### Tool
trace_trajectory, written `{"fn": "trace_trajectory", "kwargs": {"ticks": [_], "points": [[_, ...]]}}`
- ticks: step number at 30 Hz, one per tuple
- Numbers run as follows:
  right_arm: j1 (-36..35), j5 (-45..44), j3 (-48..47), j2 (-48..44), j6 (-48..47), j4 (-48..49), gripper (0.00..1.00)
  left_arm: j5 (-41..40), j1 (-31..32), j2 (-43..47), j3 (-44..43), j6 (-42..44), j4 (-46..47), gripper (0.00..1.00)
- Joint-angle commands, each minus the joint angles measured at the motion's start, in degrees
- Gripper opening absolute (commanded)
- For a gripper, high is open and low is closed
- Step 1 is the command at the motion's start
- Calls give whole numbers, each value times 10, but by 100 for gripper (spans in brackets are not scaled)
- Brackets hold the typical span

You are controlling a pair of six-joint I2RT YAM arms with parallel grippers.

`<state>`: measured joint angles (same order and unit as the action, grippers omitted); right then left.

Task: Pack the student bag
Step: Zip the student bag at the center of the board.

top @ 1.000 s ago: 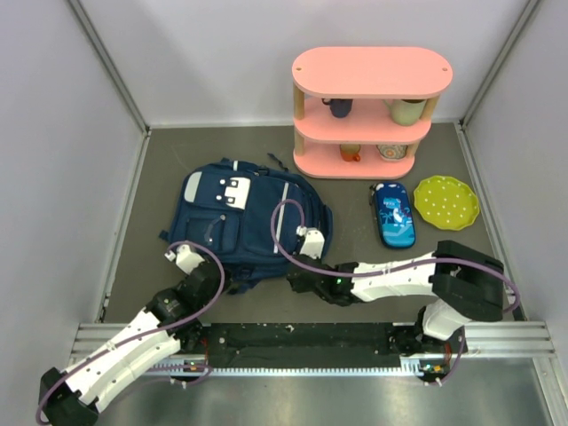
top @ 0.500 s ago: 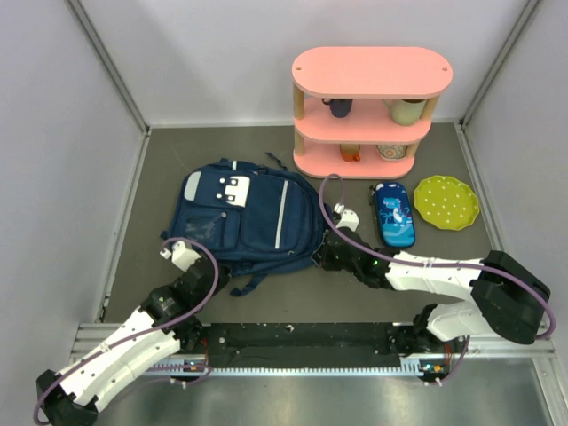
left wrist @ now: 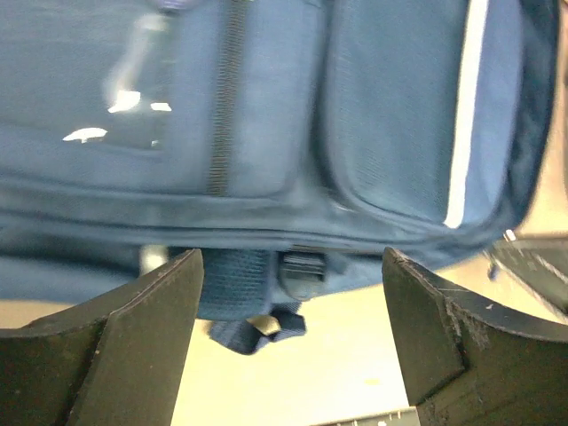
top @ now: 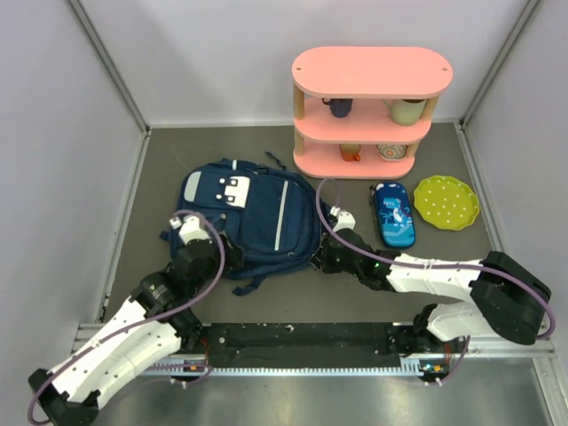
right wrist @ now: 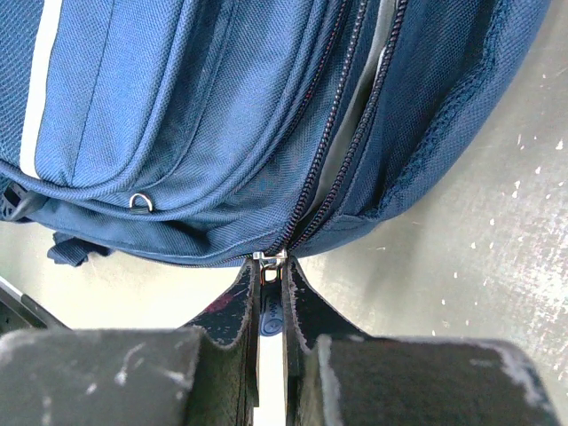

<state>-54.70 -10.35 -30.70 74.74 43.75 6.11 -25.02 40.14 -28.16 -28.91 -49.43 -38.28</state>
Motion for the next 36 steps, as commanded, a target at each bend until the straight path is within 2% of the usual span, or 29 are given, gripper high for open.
{"fn": "trace_trajectory", "kwargs": {"ticks": [1, 5, 6, 9, 12, 16, 23, 27, 28, 30, 33, 34, 36], "points": [[-17, -5, 12, 5, 14, 21, 0, 172, 19, -69, -31, 186, 170, 86], [-16, -19, 24, -14, 15, 17, 0, 210, 99, -184, -75, 290, 250, 88], [-16, -18, 23, -19, 13, 15, 0, 214, 126, -237, -85, 309, 263, 88], [-15, -12, 21, -18, 11, 17, 0, 247, 161, -338, -134, 362, 281, 86], [-14, -5, 24, -19, 14, 23, 0, 248, 179, -398, -163, 388, 287, 84], [-8, -5, 30, -33, 16, 29, 0, 263, 182, -431, -154, 407, 305, 82], [13, 8, 35, -52, 13, 24, 0, 257, 185, -465, -147, 421, 310, 72], [17, 8, 33, -57, 12, 21, 0, 255, 186, -495, -145, 420, 317, 63], [16, 9, 31, -58, 13, 20, 0, 255, 186, -501, -144, 419, 318, 56], [16, 8, 31, -61, 13, 18, 0, 236, 186, -512, -142, 418, 326, 51], [16, 5, 32, -64, 12, 15, 0, 234, 186, -520, -136, 413, 335, 47], [16, 4, 32, -66, 12, 15, 0, 233, 187, -523, -135, 413, 336, 42], [16, 0, 32, -66, 9, 12, 0, 228, 187, -530, -135, 410, 335, 24]]}}
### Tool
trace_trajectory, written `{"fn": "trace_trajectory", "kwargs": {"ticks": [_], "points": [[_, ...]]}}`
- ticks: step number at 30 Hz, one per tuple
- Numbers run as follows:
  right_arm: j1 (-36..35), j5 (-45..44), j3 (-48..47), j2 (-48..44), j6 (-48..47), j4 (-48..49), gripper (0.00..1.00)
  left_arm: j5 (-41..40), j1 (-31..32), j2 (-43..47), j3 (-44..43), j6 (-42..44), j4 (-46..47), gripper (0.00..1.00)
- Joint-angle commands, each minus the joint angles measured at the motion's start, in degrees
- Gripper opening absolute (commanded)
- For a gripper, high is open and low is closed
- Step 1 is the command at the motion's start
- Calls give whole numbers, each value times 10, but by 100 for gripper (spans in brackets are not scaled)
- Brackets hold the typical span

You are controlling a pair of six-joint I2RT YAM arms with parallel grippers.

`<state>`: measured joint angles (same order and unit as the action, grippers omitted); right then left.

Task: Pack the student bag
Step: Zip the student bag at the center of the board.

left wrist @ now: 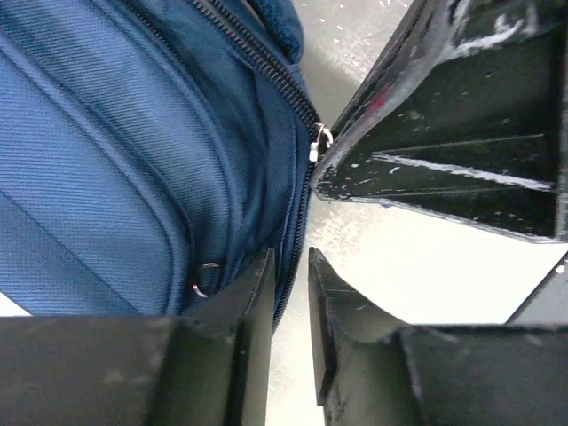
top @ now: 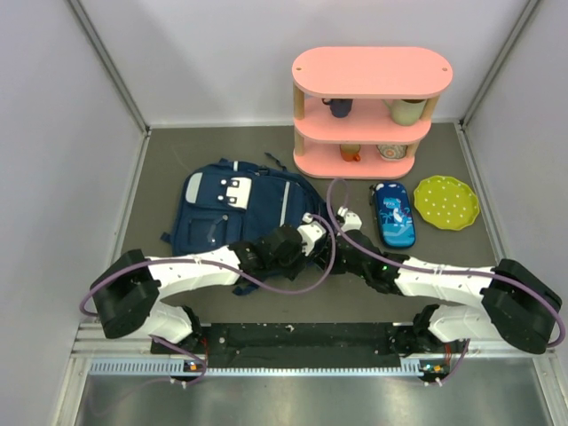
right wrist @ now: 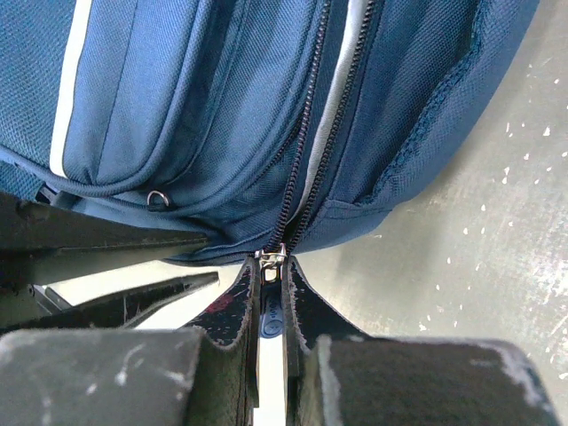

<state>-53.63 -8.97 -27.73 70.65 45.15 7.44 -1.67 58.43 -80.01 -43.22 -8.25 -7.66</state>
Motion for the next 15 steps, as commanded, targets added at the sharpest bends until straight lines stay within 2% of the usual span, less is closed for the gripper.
{"fn": "trace_trajectory", "kwargs": {"ticks": [1, 2, 3, 10, 15], "points": [[6, -16, 2, -25, -7, -4, 0, -6, 4, -15, 8, -2, 27, 11], [5, -23, 1, -23, -11, -8, 0, -13, 4, -17, 7, -3, 24, 2], [9, -27, 0, -22, -14, -13, 0, -18, 4, -18, 9, -8, 13, 0], [66, -36, -6, -27, -31, -36, 0, -19, 5, 31, 81, -51, 3, 0], [94, -25, -36, -24, -52, -36, 0, -23, 5, 95, 117, -153, -25, 0]]}}
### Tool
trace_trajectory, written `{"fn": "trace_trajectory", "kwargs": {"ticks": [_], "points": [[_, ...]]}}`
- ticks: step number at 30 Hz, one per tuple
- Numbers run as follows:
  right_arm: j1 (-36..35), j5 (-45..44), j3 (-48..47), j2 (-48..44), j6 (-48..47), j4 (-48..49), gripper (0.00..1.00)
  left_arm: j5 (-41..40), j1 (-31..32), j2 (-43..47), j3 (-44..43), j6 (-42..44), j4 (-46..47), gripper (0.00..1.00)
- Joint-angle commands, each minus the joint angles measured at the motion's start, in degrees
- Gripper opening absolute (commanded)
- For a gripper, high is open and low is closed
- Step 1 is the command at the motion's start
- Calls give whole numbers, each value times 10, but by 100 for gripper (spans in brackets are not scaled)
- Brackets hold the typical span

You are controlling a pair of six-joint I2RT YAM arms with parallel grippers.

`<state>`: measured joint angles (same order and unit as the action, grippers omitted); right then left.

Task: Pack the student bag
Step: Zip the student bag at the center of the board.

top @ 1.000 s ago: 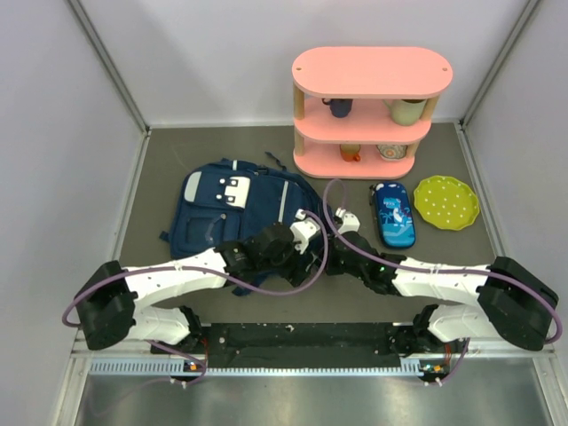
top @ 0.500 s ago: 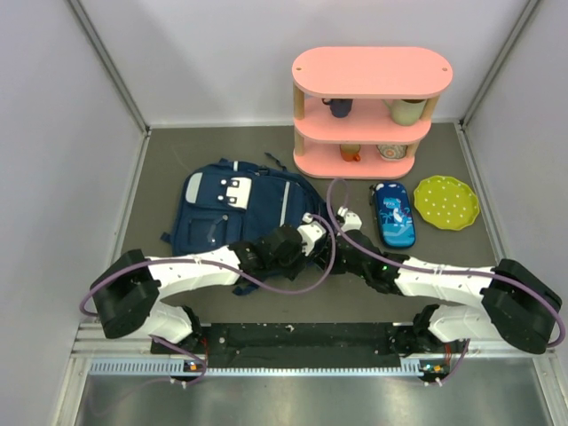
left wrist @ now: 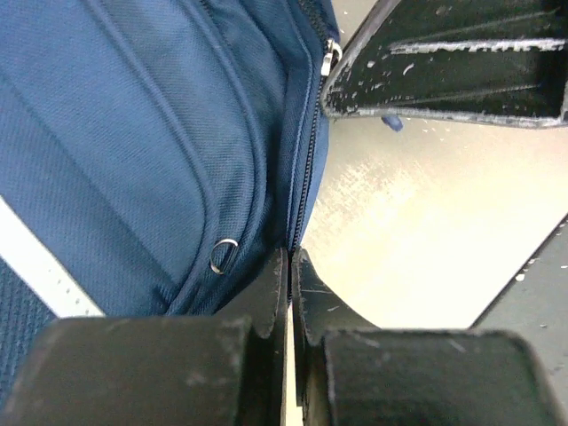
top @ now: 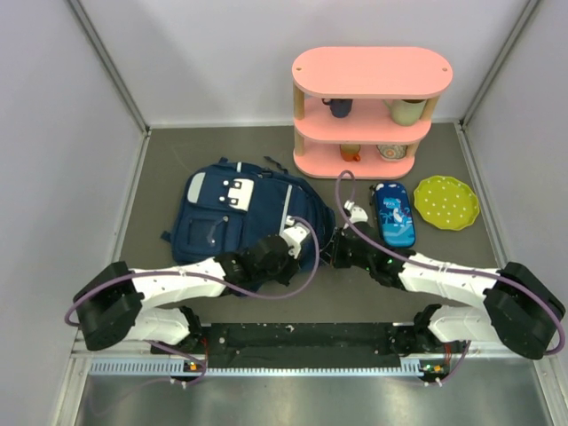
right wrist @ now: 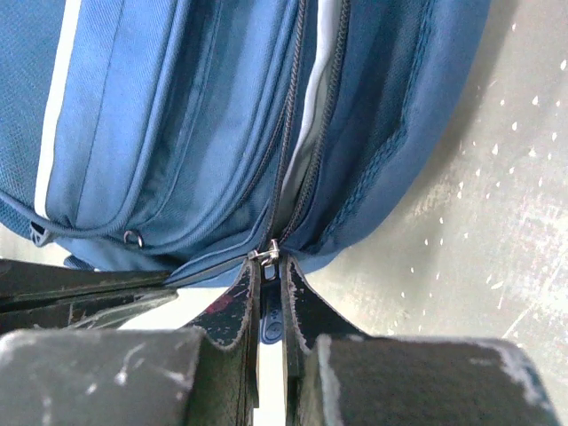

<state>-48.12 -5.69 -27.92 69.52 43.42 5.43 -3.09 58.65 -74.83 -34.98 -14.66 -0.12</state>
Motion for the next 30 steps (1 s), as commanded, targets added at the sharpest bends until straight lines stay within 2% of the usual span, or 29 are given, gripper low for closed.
{"fn": "trace_trajectory", "kwargs": {"ticks": [1, 5, 9, 14, 19, 21, 22, 25, 27, 30], "points": [[43, -56, -37, -11, -37, -15, 0, -8, 3, 58, 37, -103, -111, 0], [78, -37, -58, 5, -41, -10, 0, -14, 4, 88, 61, -198, -136, 0], [103, -22, -84, 33, -55, -2, 0, -17, 8, 148, 124, -284, -160, 0], [127, -3, -96, 45, -74, 4, 0, -55, 11, 285, 178, -387, -246, 0], [145, 48, -108, 64, -88, 23, 0, -107, 11, 433, 185, -455, -362, 1], [145, 77, -98, 62, -88, 38, 0, -121, 11, 472, 173, -451, -369, 16], [144, 95, -92, 59, -80, 43, 0, -126, 11, 503, 166, -446, -365, 31], [131, 100, -65, 39, -71, 47, 0, -140, 11, 516, 128, -388, -335, 58], [121, 100, -43, 22, -66, 49, 0, -133, 11, 493, 79, -325, -311, 65], [116, 100, -17, 8, -55, 53, 0, -100, 11, 397, 12, -232, -242, 68]]}}
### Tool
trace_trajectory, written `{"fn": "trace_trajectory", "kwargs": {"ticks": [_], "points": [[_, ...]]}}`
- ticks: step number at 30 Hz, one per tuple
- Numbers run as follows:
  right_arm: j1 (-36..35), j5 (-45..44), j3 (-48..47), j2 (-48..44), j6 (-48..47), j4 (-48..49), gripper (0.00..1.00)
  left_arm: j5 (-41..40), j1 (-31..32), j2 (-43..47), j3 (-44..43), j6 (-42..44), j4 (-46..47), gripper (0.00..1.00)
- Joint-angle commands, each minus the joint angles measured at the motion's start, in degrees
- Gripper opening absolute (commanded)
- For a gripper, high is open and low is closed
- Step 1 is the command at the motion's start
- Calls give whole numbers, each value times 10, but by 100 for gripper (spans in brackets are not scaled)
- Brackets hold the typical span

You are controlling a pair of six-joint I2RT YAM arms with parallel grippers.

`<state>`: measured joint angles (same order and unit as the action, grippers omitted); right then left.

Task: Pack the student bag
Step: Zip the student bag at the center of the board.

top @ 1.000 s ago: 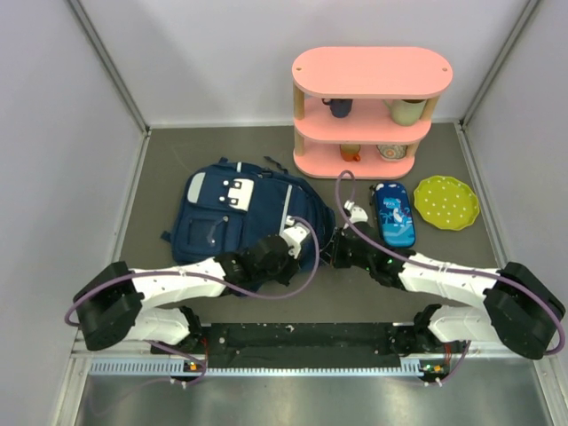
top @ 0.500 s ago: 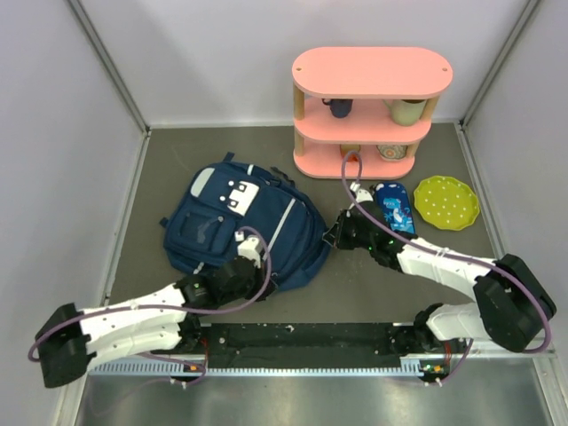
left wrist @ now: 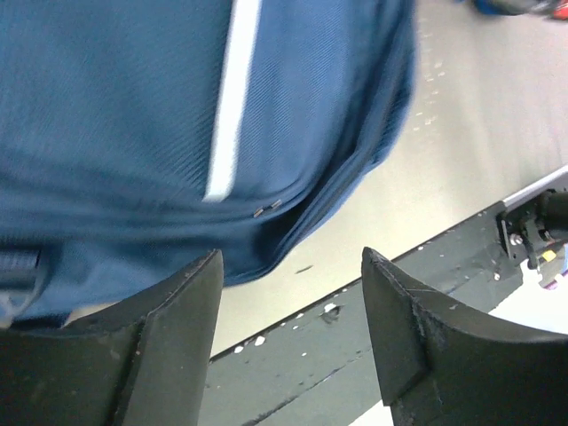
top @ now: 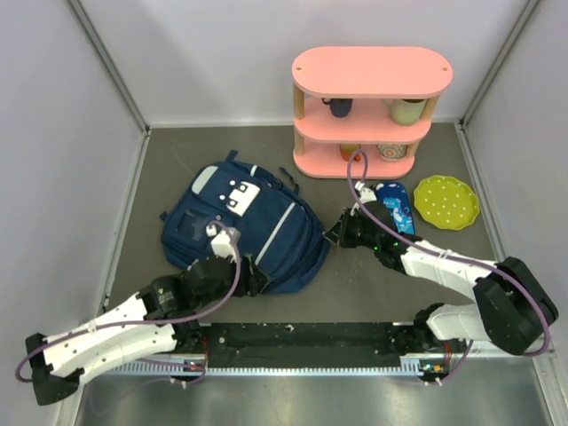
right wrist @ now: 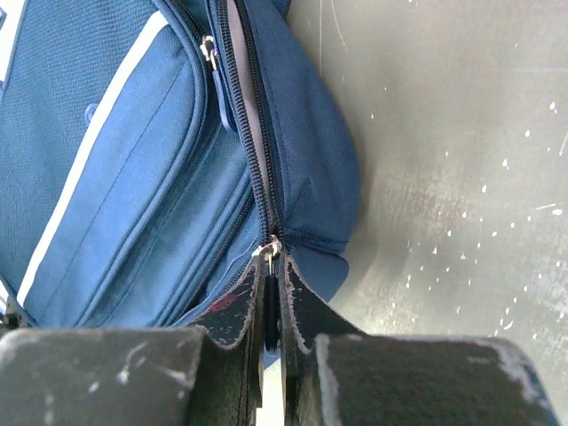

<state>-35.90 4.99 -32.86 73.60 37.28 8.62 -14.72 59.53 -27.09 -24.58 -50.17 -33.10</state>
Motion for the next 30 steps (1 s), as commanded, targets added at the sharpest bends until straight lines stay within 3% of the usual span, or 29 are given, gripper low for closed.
{"fn": "trace_trajectory", "kwargs": {"ticks": [1, 6, 10, 19, 22, 23, 25, 26, 27, 30], "points": [[-7, -13, 37, -36, 9, 21, 0, 29, 2, -141, -108, 135, 102, 68], [-7, -26, 48, -50, 9, 12, 0, 83, 2, -299, -186, 224, 243, 70], [-7, -24, 40, -49, 1, 7, 0, 126, 2, -421, -223, 254, 277, 70], [-6, -21, 39, -66, -6, 2, 0, 144, 2, -527, -228, 254, 345, 68], [-6, -21, 40, -72, -5, 2, 0, 135, 2, -561, -235, 244, 353, 58], [-6, -21, 40, -72, -5, 3, 0, 134, 2, -568, -236, 242, 345, 41], [-6, -23, 37, -68, -5, 1, 0, 131, 2, -575, -229, 227, 339, 21], [-6, -22, 31, -65, -7, 0, 0, 131, 2, -573, -221, 221, 339, 5], [-6, -23, 29, -55, -11, 0, 0, 130, 2, -564, -213, 215, 337, 0], [-2, -25, 20, -37, -14, 4, 0, 135, 7, -522, -158, 176, 336, 0]]}}
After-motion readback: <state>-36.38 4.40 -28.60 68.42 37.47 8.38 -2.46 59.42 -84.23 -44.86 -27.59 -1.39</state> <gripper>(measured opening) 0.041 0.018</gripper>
